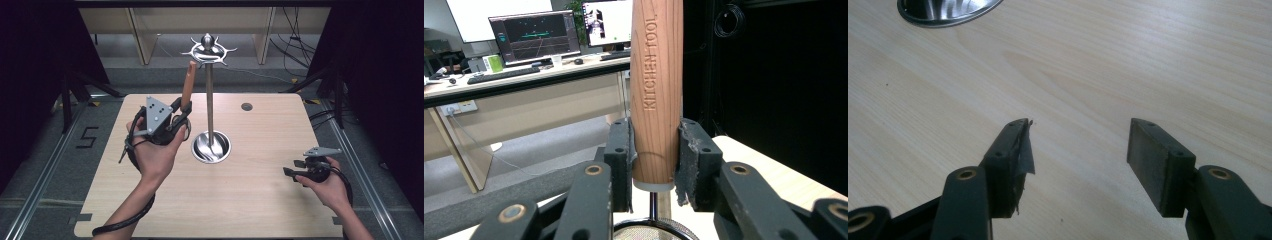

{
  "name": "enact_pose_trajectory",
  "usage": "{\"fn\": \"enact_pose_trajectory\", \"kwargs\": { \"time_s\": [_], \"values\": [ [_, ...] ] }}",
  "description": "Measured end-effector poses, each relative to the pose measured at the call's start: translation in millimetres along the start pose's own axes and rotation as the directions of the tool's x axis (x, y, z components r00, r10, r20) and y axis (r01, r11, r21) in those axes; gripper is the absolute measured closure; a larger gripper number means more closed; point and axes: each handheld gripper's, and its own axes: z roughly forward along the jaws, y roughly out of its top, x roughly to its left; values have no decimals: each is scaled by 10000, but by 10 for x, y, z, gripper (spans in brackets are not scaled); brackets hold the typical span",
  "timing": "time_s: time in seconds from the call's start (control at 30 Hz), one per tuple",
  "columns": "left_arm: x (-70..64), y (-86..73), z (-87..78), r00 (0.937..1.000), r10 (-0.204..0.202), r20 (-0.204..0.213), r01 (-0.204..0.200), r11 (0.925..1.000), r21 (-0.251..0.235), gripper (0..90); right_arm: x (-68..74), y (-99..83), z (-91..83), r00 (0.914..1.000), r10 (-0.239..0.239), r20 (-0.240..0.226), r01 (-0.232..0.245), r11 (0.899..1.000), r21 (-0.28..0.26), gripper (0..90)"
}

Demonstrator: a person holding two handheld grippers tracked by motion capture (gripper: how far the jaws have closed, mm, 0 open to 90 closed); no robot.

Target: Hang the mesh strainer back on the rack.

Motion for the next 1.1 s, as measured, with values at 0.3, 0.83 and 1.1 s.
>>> {"fn": "enact_pose_trajectory", "kwargs": {
  "time_s": [0.3, 0.83, 1.1],
  "values": [
    [-14, 14, 12, 10000, -10, 1, 10, 10000, -14, 686, 3, 2, -12, 9999, -6, 104, 6, 10000, 92, 431],
    [-68, 13, 48, 9999, -126, -29, 126, 9999, 2, 685, 4, 1, -11, 9999, -21, 116, 20, 9999, 119, 431],
    [-81, 24, 67, 9999, 16, -158, -16, 10000, -30, 685, 7, 1, -11, 9999, 15, 108, -17, 9999, 155, 431]
  ]
}}
